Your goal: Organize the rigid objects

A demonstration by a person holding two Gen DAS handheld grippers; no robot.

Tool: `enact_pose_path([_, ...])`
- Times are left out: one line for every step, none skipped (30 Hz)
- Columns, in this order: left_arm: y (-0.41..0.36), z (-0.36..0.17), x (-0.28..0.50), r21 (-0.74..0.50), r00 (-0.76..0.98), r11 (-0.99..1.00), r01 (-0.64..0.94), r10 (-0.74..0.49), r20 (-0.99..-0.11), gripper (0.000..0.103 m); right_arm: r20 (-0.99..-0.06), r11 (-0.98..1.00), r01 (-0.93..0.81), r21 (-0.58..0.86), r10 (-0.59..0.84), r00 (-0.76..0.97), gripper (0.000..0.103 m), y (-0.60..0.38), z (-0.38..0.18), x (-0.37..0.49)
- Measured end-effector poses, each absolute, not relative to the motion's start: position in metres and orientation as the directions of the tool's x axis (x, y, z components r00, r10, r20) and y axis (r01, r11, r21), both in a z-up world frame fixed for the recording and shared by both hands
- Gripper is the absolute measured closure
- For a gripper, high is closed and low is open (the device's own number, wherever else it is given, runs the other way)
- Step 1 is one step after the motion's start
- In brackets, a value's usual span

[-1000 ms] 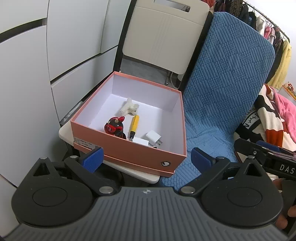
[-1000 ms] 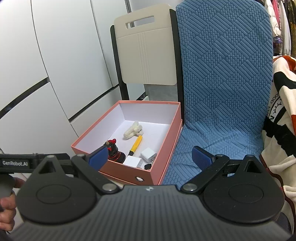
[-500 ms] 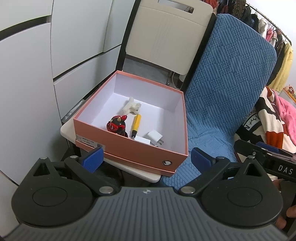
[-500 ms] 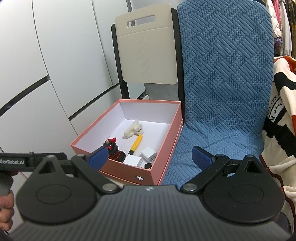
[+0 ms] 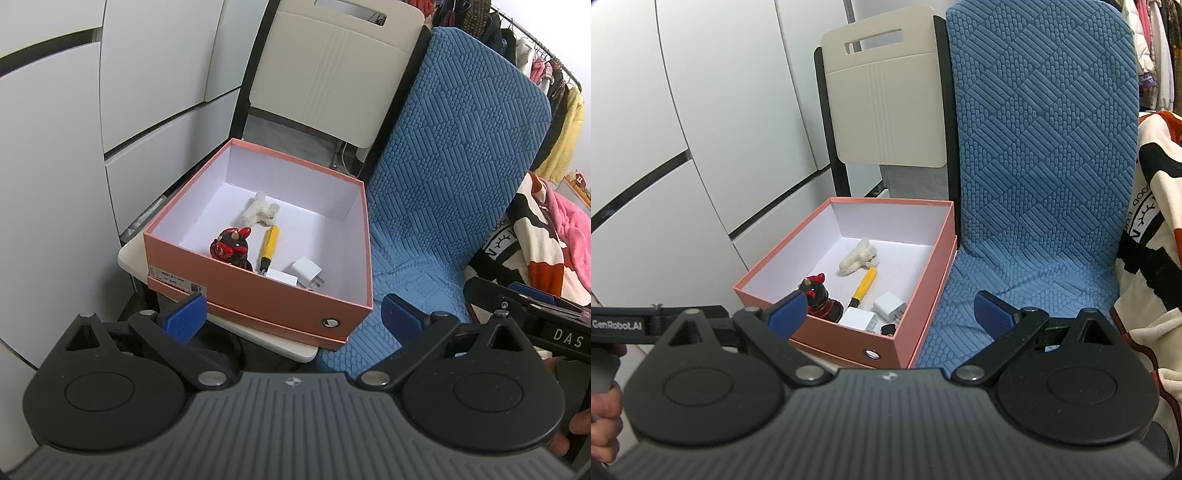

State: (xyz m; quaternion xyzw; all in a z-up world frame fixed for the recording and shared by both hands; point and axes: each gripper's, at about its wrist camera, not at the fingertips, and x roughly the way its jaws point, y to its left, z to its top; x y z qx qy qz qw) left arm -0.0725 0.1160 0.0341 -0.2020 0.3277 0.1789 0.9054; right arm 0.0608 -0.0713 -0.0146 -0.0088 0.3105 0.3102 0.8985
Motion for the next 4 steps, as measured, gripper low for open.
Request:
enact_pose_path([0.1162, 0.0336, -0.0725, -0.25, 0.721, 0.854, -0.457, 0.19, -0.666, 0.001, -0.564, 0.808, -0.562, 0.177, 0.551, 0.614, 0.004, -0.0713, -0.0148, 0.061])
enact_pose_path([0.1164, 0.0334, -0.0727, -0.252, 0.721, 0.853, -0.457, 0.19, -0.666, 0.001, -0.565, 0.808, -0.562, 0.178, 0.551, 0.614, 0.004, -0.0717, -0.0149, 0.061])
enact_pose_path([0.1168, 0.0335, -0.0728, -0.252, 0.721, 0.853, -0.458, 0.19, -0.666, 0.001, -0.564, 0.808, -0.562, 0.178, 0.552, 0.614, 0.004, -0.0717, -0.0148, 0.0609])
enact_pose_path([0.1168, 0.0335, -0.0731, -0.253, 0.722, 0.853, -0.457, 0.19, -0.665, 0.001, -0.564, 0.808, -0.562, 0.178, 0.552, 0.615, 0.004, -0.0719, -0.0148, 0.0609])
